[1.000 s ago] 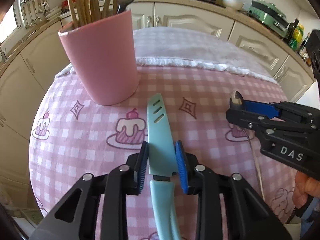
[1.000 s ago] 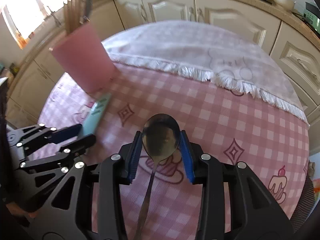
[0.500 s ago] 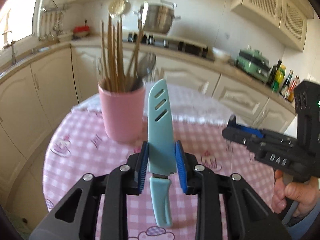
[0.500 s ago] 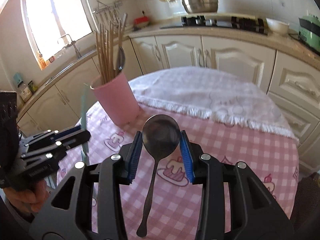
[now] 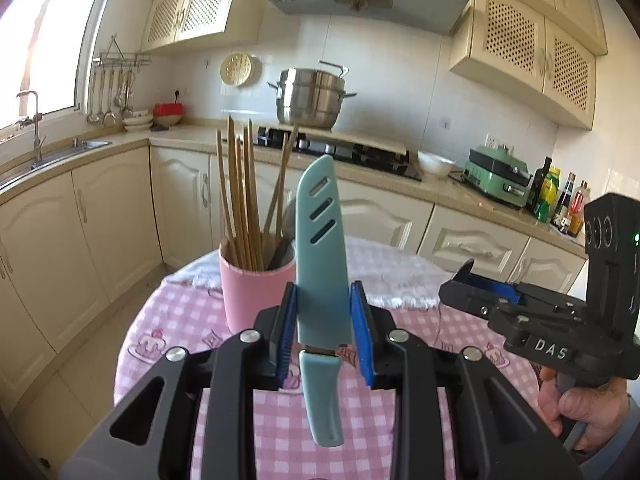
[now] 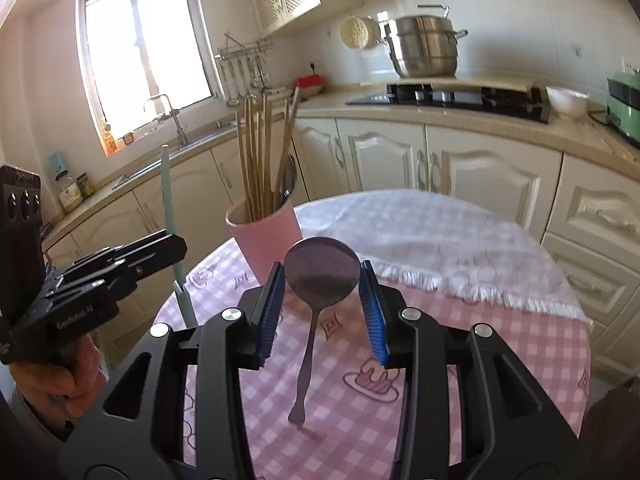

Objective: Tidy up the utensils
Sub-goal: 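Lift the knife and spoon with both tools and carry them over the pink cup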

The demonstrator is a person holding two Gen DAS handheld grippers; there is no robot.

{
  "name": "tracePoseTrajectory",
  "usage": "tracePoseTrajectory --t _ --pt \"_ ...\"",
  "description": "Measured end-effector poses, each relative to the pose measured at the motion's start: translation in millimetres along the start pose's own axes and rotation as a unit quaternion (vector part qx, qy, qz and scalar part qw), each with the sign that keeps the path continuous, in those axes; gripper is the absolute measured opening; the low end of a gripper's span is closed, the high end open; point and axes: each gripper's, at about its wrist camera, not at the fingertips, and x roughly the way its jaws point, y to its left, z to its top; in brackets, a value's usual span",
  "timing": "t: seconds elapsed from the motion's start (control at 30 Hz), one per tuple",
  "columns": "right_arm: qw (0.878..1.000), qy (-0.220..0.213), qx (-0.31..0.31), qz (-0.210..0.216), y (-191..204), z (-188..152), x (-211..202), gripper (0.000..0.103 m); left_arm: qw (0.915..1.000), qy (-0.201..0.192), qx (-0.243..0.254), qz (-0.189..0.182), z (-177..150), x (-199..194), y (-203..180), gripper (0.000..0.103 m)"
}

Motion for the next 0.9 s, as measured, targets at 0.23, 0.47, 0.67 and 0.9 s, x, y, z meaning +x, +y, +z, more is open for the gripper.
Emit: tracePoseTrajectory --t 0.23,0.47,0.67,0.9 --pt "0.999 -0.034 -0.02 0.001 9 22 -3 0.037 0.9992 -0.038 0.006 0.011 22 -14 10 0.026" --pt "0.997 -0.071 -0.038 0.015 20 58 -10 0.037 0.9957 -0.088 0.026 0.017 53 -25 8 0.026" --pt "0.991 -0.115 -0.054 0.032 35 111 -6 0.037 0.9915 -0.125 0.022 0.027 90 -21 21 0.026" --pt "0.987 -0.142 -0.065 0.046 50 151 25 0.037 0.9903 -0.134 0.013 0.033 120 8 44 0.026"
